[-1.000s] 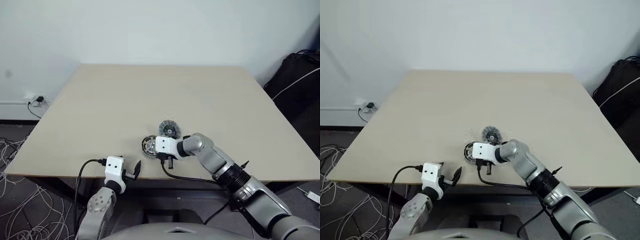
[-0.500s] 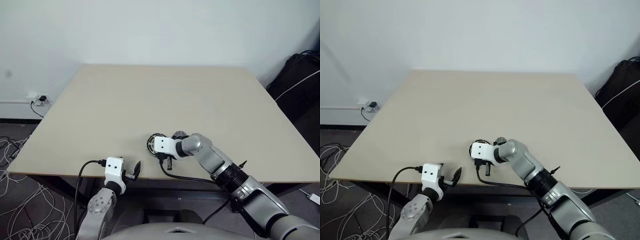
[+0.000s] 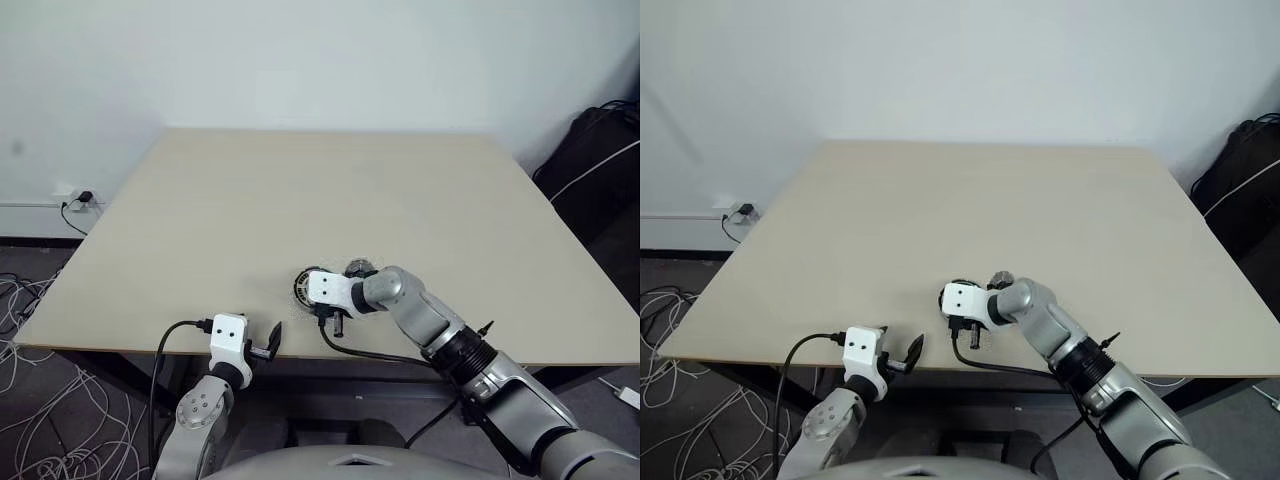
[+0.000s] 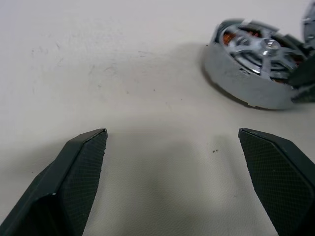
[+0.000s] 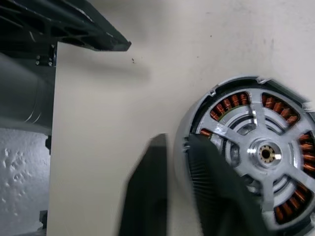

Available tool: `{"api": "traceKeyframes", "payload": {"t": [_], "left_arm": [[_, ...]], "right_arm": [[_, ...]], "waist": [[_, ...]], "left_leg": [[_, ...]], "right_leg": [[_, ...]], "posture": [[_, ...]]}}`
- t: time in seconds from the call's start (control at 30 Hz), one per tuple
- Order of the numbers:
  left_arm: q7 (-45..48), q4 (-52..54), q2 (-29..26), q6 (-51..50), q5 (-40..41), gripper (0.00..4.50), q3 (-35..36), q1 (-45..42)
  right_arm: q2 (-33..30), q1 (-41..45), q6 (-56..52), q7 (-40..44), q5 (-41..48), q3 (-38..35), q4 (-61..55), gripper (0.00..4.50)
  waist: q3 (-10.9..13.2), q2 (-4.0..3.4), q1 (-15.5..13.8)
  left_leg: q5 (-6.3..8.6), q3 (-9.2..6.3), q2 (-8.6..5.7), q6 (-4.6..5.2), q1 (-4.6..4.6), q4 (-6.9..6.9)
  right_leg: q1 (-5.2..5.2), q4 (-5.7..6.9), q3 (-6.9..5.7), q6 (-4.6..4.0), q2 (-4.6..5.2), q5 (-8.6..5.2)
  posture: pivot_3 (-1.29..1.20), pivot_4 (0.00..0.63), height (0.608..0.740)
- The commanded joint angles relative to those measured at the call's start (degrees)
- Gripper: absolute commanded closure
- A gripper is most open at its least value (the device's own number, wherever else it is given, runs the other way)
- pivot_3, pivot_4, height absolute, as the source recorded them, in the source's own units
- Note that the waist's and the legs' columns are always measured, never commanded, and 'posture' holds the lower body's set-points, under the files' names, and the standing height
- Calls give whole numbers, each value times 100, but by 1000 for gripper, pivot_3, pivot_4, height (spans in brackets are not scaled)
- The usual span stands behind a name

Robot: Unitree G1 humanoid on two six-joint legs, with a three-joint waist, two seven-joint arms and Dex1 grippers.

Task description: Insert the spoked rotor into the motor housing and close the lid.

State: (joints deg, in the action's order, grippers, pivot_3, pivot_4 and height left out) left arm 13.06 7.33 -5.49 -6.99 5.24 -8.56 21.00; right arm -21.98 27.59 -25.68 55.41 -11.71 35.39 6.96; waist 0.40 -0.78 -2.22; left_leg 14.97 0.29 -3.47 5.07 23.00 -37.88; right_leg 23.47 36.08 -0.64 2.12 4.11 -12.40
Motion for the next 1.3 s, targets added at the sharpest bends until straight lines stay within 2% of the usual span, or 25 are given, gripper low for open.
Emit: {"api": "traceKeyframes", "payload": {"t": [0.03,0.07,0.7,0.8,0.97,1.3], "left_arm": [[20,286,33,58,40,0,-20,-54],[20,286,34,58,42,0,-19,-53],[-9,293,62,98,46,0,-10,18],[-11,293,65,105,44,0,-8,34],[-9,284,68,110,48,0,-8,41],[37,259,53,88,50,0,-28,12]], "right_arm": [[5,98,-55,-100,-33,-149,-107,2480],[9,109,-57,-101,-32,-143,-102,2187],[23,576,-460,222,-595,510,308,2187],[15,615,-513,274,-673,579,302,2794],[36,622,-528,264,-752,559,318,4360],[-59,481,-737,249,-657,396,130,4429]], "waist": [[0,-1,4],[1,0,5],[-6,-4,25],[-10,-2,18],[-18,7,29],[-18,6,42]], "left_leg": [[0,0,0,0,0,0],[0,0,0,0,0,0],[0,0,0,0,-2,-3],[0,0,0,-1,-3,-4],[-1,0,0,-1,-4,-3],[-2,-1,0,-4,-7,-4]], "right_leg": [[0,0,0,0,0,0],[0,0,0,0,0,0],[0,6,0,0,0,1],[0,8,-1,0,-1,1],[0,8,0,0,-2,1],[0,14,-1,0,-2,6]], "posture": [[0,0,740],[0,0,740],[0,0,740],[0,0,740],[0,0,740],[0,0,740]]}}
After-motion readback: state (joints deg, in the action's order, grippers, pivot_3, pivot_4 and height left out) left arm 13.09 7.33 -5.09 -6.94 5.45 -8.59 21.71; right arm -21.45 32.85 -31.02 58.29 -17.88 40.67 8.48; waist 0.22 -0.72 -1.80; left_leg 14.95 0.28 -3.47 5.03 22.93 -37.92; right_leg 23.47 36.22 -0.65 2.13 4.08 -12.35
